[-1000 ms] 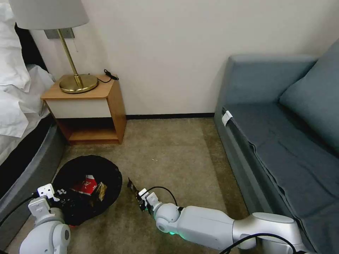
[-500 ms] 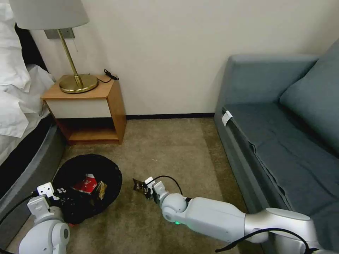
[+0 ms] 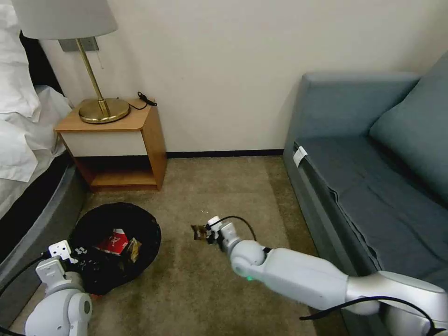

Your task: Pick up the trash bin, then pick up the garbage on the floor and place it into the trash bin.

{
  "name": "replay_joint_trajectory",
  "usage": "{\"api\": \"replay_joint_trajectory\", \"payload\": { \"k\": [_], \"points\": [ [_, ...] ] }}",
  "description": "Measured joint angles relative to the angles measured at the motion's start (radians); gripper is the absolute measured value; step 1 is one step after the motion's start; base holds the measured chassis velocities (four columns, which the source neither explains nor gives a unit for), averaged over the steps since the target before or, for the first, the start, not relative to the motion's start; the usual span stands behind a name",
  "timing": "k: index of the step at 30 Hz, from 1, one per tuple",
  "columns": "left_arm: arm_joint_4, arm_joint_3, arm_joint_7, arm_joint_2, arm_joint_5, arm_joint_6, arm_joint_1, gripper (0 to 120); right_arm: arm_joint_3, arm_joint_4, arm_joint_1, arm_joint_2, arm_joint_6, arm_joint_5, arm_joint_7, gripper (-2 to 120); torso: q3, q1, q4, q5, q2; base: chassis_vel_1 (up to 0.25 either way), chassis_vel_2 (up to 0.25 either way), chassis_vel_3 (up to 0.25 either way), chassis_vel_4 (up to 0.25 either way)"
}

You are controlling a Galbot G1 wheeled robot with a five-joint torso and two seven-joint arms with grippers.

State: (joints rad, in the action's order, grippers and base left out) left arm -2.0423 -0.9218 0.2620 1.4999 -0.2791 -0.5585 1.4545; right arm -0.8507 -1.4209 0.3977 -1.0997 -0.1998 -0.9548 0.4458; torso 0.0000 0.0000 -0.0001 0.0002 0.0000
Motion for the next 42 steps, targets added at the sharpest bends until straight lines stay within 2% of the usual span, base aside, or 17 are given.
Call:
{"api": "replay_joint_trajectory", "payload": {
  "k": [7, 13, 23, 30, 33, 35, 37, 42],
  "points": [
    [0.006, 0.004, 0.001, -0.001, 0.000, -0.001, -0.002, 2, 0.042, -0.078, -0.005, 0.069, 0.000, -0.001, -0.001, 0, 0.000, 0.000, 0.0001, 0.0000, 0.000, 0.000, 0.000, 0.000, 0.000],
    [0.008, 0.006, 0.001, -0.002, 0.000, -0.001, -0.001, 2, 0.114, -0.207, -0.029, 0.130, 0.009, 0.017, -0.003, 0, 0.000, 0.000, 0.0000, -0.0001, 0.000, 0.000, 0.000, 0.000, 0.000],
    [0.020, 0.016, 0.001, 0.001, 0.006, 0.001, -0.003, 2, 0.159, -0.398, -0.120, 0.141, -0.016, -0.036, 0.013, 0, 0.000, 0.000, 0.0001, -0.0003, 0.000, 0.000, 0.000, 0.000, 0.000],
    [0.023, 0.021, 0.001, 0.002, 0.006, 0.001, -0.008, 2, 0.149, -0.480, -0.165, 0.081, -0.040, -0.081, 0.042, 0, 0.000, 0.000, 0.0002, -0.0003, 0.000, 0.000, 0.000, 0.000, 0.000],
    [0.024, 0.023, 0.001, 0.005, 0.006, 0.001, -0.010, 2, 0.106, -0.488, -0.179, 0.005, -0.052, -0.092, 0.064, 0, 0.000, 0.000, 0.0002, -0.0004, 0.000, 0.000, 0.000, 0.000, 0.000],
    [0.024, 0.023, 0.001, 0.006, 0.006, 0.001, -0.011, 2, 0.099, -0.487, -0.180, -0.005, -0.052, -0.092, 0.066, 0, 0.000, 0.000, 0.0001, -0.0004, 0.000, 0.000, 0.000, 0.000, 0.000],
    [0.024, 0.023, 0.001, 0.008, 0.006, 0.001, -0.011, 2, 0.037, -0.464, -0.189, -0.085, -0.053, -0.086, 0.073, 0, 0.000, 0.000, 0.0005, -0.0005, 0.000, 0.000, 0.000, 0.000, 0.000],
    [0.024, 0.021, 0.001, 0.009, 0.005, 0.001, -0.010, 2, -0.029, -0.442, -0.195, -0.130, -0.053, -0.077, 0.073, 0, 0.000, 0.000, 0.0003, -0.0004, 0.000, 0.000, 0.000, 0.000, 0.000]
  ]
}}
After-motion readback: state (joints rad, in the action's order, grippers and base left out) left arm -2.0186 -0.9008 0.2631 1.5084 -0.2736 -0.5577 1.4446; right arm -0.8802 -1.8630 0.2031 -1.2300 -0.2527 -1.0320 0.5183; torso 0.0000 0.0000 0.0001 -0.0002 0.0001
